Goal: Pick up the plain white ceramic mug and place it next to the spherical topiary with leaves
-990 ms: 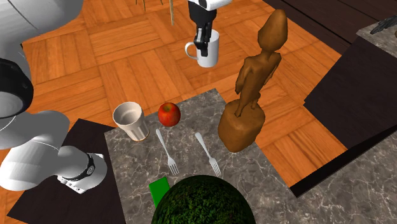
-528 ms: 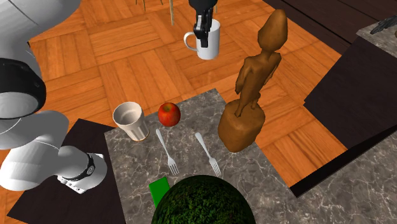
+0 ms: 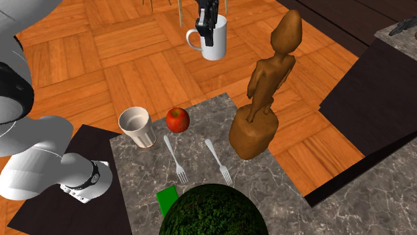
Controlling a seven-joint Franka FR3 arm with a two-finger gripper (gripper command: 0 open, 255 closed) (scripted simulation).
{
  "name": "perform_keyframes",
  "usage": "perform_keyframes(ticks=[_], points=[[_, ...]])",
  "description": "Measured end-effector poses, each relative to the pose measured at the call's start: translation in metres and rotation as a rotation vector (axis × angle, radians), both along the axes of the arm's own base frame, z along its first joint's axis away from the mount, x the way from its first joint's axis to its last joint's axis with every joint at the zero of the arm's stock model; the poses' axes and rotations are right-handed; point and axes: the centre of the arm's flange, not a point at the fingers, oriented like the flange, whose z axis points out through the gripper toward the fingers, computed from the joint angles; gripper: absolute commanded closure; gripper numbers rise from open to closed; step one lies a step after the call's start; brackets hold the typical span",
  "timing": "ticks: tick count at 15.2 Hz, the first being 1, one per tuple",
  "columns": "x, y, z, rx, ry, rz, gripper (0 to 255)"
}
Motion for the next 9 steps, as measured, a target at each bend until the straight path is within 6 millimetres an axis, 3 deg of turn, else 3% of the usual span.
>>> perform_keyframes(ticks=[9], points=[[-0.041, -0.112, 0.000, 0.000, 0.001, -0.002, 255]])
